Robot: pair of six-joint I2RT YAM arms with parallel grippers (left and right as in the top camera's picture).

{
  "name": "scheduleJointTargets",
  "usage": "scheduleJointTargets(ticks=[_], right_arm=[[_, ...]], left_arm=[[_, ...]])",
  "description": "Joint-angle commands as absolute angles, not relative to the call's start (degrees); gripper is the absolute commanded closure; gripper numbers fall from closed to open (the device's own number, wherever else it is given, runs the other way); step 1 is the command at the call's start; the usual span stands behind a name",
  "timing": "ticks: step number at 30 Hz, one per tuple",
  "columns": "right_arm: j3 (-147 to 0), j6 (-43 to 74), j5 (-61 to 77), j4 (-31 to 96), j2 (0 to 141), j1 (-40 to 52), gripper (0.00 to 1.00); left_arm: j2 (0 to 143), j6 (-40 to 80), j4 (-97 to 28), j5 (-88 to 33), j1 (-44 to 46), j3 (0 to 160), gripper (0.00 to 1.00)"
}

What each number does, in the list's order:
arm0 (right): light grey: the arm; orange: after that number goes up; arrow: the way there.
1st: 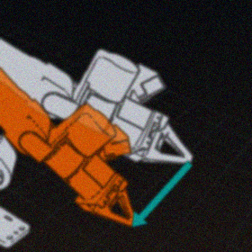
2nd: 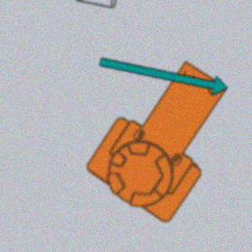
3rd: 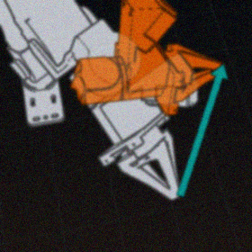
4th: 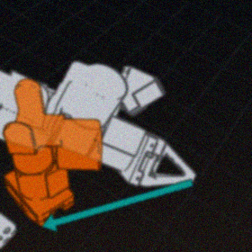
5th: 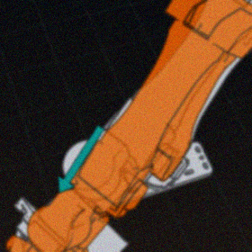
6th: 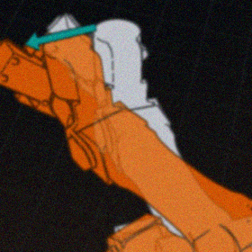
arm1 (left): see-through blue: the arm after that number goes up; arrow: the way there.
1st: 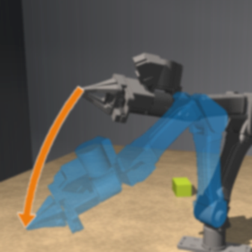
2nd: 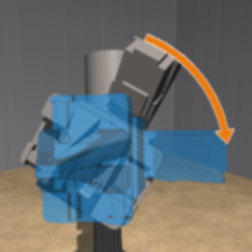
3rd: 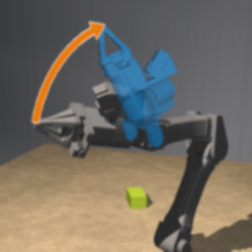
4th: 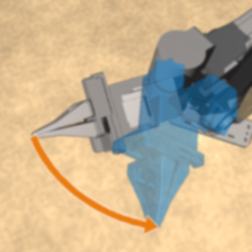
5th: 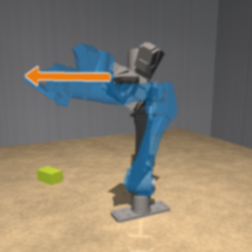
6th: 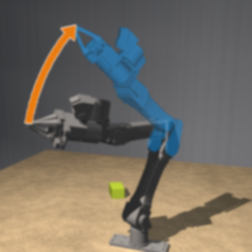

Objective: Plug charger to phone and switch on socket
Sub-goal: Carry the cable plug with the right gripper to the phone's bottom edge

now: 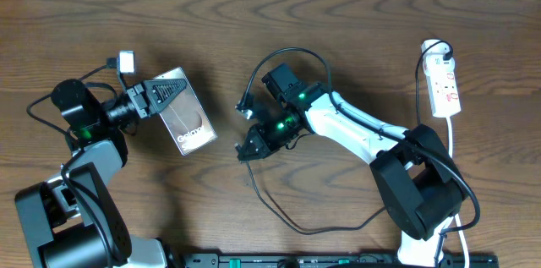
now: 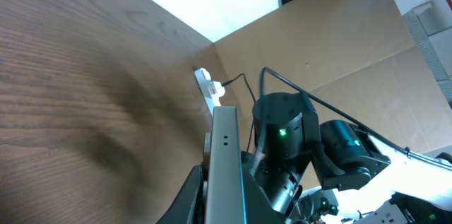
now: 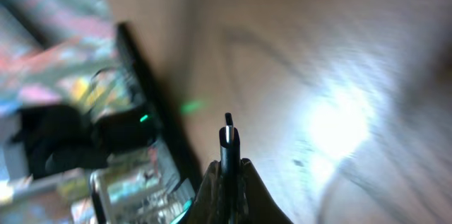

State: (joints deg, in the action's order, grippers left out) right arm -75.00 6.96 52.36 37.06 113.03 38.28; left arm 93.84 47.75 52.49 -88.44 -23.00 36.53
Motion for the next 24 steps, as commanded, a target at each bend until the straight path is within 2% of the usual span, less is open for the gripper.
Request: scheduleJointTargets(ticks=[1,10,24], right_arm=[[-75.70,-3.79,61.43,36.93,113.25,38.41,0.99],[-75.70,-22.20,72.88,35.35,113.25,40.29,0.99],[-75.57,-22.37,76.58,29.08,114.54,40.69,0.99]], left_arm=[[92.82,47.59,52.75,-90.04,-23.18,37.60,0.92],[92.82,47.57,52.75,-90.02,-23.18,37.60,0.92],[92.82,47.35,52.75,-90.02,-23.18,37.60,0.92]])
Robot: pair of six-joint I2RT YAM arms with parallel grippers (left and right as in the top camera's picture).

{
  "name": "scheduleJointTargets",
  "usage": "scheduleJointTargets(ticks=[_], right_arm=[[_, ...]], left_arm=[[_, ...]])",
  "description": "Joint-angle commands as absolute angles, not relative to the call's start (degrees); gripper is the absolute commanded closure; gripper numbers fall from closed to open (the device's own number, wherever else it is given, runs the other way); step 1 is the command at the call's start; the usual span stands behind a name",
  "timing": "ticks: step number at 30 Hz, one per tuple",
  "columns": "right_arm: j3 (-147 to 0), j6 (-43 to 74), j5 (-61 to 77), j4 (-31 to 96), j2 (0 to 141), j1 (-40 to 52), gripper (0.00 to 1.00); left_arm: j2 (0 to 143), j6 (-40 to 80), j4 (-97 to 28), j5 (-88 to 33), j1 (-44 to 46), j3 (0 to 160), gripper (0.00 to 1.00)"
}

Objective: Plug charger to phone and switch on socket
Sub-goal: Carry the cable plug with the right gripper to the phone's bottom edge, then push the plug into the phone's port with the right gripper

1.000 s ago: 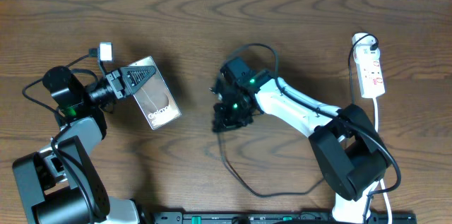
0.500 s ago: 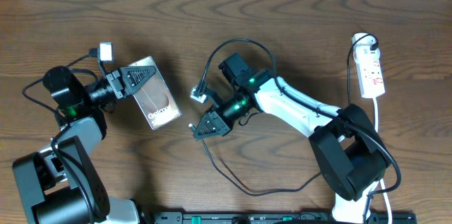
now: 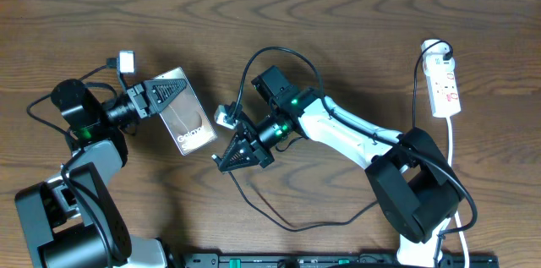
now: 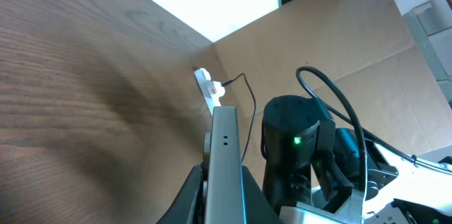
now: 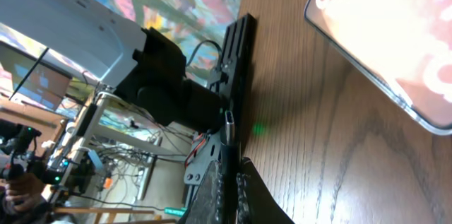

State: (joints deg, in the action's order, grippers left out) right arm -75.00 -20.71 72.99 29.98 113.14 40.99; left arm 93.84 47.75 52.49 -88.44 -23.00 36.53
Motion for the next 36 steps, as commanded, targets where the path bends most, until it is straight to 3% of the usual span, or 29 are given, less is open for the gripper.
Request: scheduleJointTargets(ticks=[1,8,27,36], right_arm=[[-75.57,-22.37,77.62,28.23,114.89,40.56,0.99],[-75.57,-22.37,89.19,23.09,120.07,39.68,0.99],[-75.59,-21.39,88.88,17.26,122.96,39.55,0.99],[-75.59,-15.59,87.26,11.60,124.14,39.66,0.99]], left_arm=[[92.82,47.35,52.77,-90.04,-23.18,37.60,0.92],[92.82,47.35,52.77,-90.02,-23.18,37.60,0.92],[92.82,47.20,52.75,-89.95,-23.18,37.60,0.93],[92.82,48.97,52.77,-87.35,-23.18,37.60,0.92]])
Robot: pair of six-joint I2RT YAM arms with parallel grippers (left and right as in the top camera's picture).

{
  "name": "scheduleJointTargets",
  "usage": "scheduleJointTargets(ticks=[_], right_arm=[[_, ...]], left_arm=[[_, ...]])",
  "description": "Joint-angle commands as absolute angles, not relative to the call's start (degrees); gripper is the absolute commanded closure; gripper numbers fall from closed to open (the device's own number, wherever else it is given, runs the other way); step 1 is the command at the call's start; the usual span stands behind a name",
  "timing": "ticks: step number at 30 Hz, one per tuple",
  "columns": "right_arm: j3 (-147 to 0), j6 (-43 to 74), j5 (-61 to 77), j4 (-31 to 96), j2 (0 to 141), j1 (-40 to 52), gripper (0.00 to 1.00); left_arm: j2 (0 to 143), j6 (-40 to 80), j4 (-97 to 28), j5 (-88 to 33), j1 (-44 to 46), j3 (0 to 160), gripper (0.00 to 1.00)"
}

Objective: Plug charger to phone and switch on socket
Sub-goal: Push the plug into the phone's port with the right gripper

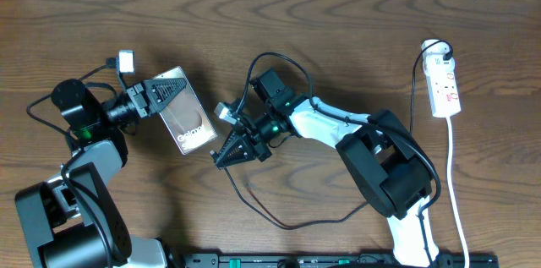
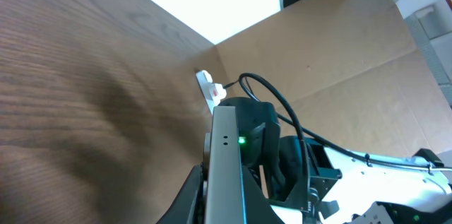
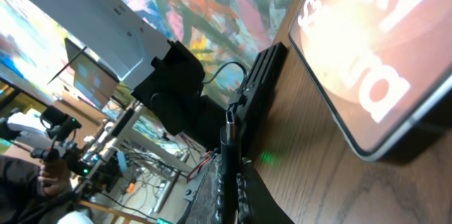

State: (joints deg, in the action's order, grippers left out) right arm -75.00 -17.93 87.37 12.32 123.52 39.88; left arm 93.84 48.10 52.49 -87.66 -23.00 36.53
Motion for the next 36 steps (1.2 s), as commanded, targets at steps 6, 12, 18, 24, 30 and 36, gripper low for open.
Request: scheduleJointTargets(ticks=[6,12,18,24,30,36], right_arm=[[-75.59,-11.29,85.38,7.42,124.14,39.70,0.99],[-75.59,-6.22,82.52,3.14,124.14,39.79,0.99],[-75.59,-2.28,81.06,-0.54,124.14,39.68,0.99],[-75.59,-0.23,80.93,-2.81,124.14,39.77,0.99],[-75.59,-0.01,80.93,-2.81,124.16,39.75,0.99],[-75.59,0.01,80.93,-2.81,124.16,39.75,0.99]], left_arm=[[92.82,54.11,52.80,-83.88,-23.18,37.60,0.92],[92.82,56.47,52.82,-82.15,-23.18,37.60,0.92],[92.82,56.45,52.82,-82.19,-23.18,37.60,0.93],[92.82,56.40,52.84,-82.43,-23.18,37.60,0.93],[92.82,56.23,53.25,-83.33,-23.18,37.60,0.93],[92.82,56.21,53.32,-84.49,-23.16,37.60,0.92]])
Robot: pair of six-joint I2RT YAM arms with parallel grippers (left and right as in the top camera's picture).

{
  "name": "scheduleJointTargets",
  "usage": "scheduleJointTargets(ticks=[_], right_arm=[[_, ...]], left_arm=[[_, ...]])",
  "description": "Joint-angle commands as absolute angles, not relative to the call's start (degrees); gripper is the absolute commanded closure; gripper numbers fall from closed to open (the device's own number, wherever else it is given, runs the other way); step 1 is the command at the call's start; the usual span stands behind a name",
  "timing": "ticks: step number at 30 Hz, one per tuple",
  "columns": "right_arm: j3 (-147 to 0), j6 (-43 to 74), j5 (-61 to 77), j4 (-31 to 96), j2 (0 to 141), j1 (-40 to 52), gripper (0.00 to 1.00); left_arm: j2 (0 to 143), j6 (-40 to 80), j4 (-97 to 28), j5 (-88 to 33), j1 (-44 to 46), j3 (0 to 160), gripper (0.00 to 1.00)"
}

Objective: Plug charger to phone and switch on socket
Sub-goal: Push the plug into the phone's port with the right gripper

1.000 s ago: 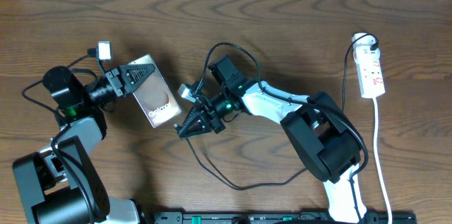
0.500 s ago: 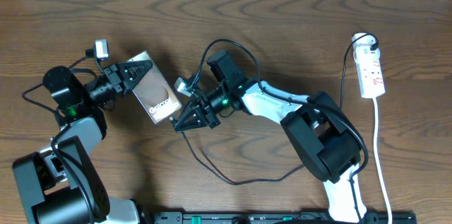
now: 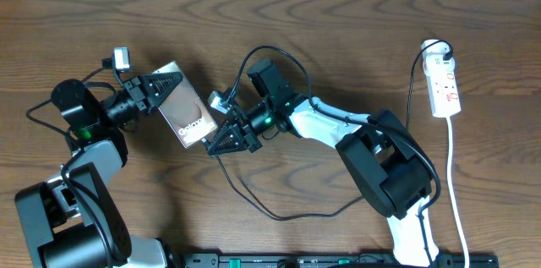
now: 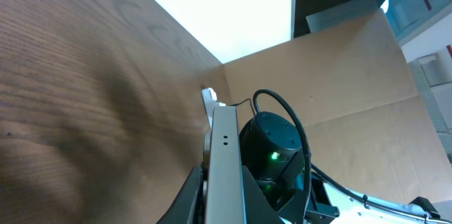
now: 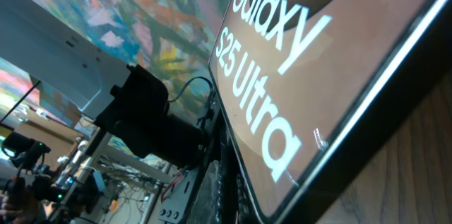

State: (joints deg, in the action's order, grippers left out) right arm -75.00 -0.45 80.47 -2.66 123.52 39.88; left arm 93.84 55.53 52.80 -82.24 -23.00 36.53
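Note:
In the overhead view my left gripper (image 3: 159,90) is shut on the phone (image 3: 188,109), which is held off the table and tilted, its "Galaxy" screen facing up. The left wrist view has the phone (image 4: 224,160) edge-on between the fingers. My right gripper (image 3: 217,139) is shut on the black charger plug (image 5: 226,181), right at the phone's lower end. The screen (image 5: 296,75) fills the right wrist view, and the plug's tip is hidden against the phone's edge. The white socket strip (image 3: 445,79) lies at the far right.
The black charger cable (image 3: 279,210) runs from the right gripper in a loop over the near table and arcs over the right arm's wrist (image 3: 266,78). A white lead (image 3: 454,175) runs from the socket strip toward the front edge.
The left gripper has tilted and shifted the phone up-table. The right gripper with the plug has closed in on the phone's lower end, and the screen now fills its view.
At first the right gripper held the plug at mid-table, well apart from the phone in the left gripper. Then it stood further left, near the phone's lower corner, then closer still. Now the plug is at the phone's bottom edge.

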Motion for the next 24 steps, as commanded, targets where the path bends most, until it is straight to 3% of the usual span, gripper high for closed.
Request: scheduleJointTargets(ticks=[1,24], right_arm=[[-75.59,-0.01,80.93,-2.81,124.16,39.75,0.99],[-75.59,0.21,80.88,-2.83,124.16,39.75,0.99]], left_arm=[[92.82,56.21,53.63,-84.90,-23.18,37.60,0.92],[92.82,56.23,54.39,-85.89,-22.15,37.60,0.92]])
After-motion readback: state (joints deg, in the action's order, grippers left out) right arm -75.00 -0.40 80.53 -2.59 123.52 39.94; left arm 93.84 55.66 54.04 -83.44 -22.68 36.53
